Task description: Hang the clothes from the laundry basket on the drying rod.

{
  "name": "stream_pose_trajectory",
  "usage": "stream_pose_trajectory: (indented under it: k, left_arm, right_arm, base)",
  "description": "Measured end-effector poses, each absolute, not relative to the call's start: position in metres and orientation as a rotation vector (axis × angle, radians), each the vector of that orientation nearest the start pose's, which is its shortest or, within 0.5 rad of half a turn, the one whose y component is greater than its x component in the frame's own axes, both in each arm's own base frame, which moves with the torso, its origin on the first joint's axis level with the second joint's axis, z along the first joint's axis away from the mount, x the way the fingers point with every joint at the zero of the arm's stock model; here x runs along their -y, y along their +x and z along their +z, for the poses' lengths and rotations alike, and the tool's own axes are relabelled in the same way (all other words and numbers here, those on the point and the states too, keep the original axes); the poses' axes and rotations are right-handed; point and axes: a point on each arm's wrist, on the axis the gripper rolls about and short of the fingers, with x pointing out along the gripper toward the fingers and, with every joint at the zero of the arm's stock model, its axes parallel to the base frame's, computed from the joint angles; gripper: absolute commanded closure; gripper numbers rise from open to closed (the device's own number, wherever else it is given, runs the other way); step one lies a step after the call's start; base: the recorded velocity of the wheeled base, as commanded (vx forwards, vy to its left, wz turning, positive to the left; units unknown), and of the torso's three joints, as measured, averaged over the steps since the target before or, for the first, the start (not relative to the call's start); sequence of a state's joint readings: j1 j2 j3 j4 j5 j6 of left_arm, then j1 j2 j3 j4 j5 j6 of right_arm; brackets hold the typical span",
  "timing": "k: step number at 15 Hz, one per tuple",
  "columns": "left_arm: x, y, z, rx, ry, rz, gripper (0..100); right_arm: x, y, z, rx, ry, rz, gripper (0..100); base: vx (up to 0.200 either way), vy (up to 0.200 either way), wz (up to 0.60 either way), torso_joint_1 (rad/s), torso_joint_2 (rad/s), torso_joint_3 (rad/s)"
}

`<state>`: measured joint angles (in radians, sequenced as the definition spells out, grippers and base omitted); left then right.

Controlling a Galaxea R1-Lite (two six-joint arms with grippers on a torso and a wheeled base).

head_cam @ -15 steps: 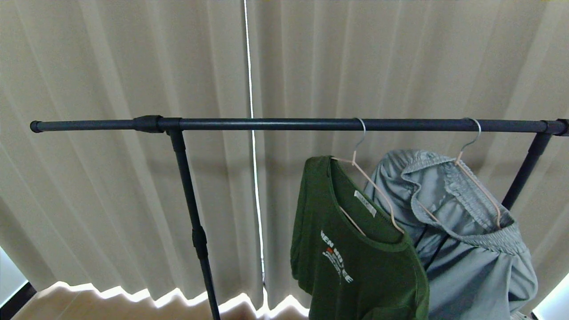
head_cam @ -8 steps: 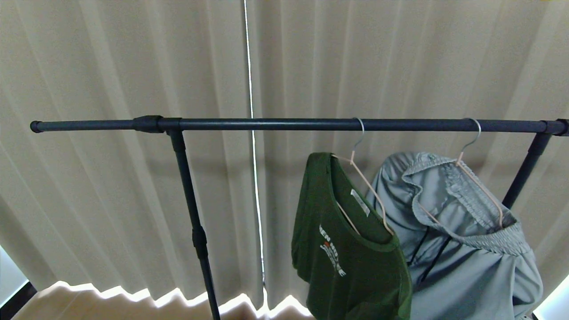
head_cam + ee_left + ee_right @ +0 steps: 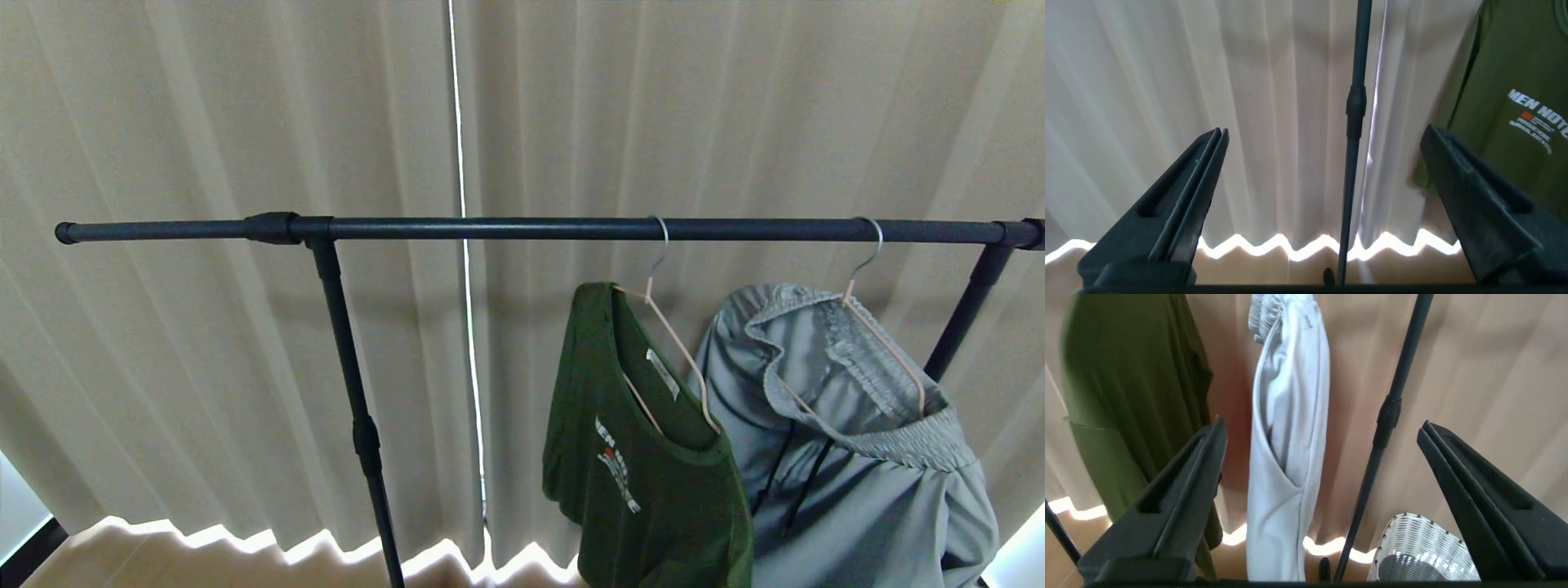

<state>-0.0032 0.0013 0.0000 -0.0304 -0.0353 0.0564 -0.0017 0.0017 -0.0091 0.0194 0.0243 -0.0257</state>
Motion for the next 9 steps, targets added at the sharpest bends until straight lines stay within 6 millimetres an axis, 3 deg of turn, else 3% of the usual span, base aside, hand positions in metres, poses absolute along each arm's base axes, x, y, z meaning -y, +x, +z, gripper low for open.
stream_pose_trajectory:
  k: [9]
  left_arm:
    - [0.0007, -0.0228, 0.0786, 0.031, 0.057, -0.037, 0]
  right_arm:
    - [-0.0006, -0.0232, 0.0756, -0.013, -0.030, 0.024, 0]
  base:
    - [0.000, 0.000, 0.00, 0.000, 0.00, 0.000]
